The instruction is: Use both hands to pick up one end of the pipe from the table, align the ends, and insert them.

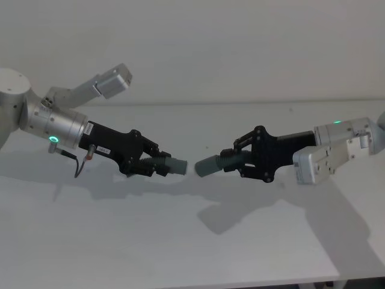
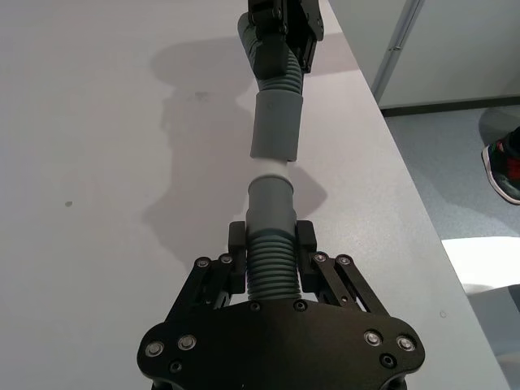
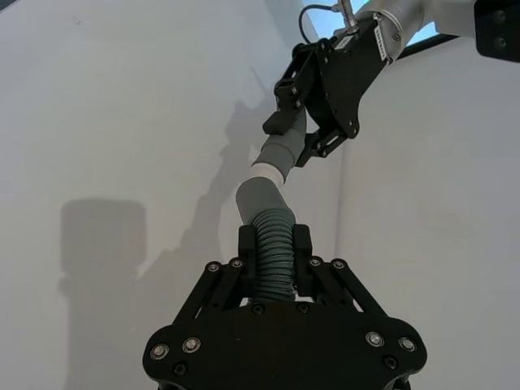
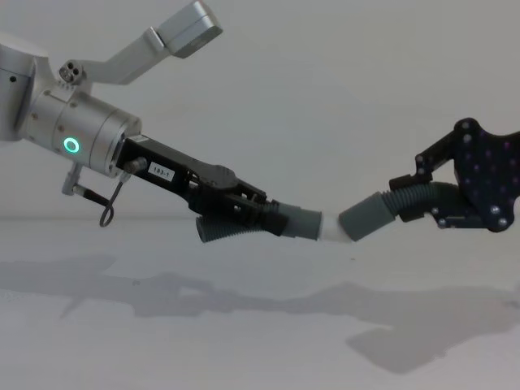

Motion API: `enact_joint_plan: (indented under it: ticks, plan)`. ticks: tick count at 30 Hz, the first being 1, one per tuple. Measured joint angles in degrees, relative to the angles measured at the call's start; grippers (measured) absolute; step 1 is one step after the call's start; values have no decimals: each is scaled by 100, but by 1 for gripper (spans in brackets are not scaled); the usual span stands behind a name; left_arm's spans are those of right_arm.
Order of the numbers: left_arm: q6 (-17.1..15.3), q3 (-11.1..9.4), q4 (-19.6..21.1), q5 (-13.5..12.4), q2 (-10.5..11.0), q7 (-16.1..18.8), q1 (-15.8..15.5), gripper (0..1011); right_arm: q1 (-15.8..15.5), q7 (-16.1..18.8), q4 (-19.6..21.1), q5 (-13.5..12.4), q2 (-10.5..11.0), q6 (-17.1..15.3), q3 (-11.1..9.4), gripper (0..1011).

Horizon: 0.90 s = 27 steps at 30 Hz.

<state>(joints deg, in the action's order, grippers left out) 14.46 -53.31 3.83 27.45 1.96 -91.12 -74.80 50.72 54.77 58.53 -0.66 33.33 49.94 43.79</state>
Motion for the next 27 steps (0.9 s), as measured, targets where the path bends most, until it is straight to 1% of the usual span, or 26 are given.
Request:
enact_joint_plan:
  ticks: [15,27]
  plan:
    - [0,0,1,1,-1,1,0,323,27,-19,-43,-49,24,-8,49,235]
    - [0,0,1,3,0,0,0,325,87,-39,-221,-53,58,50,101,234]
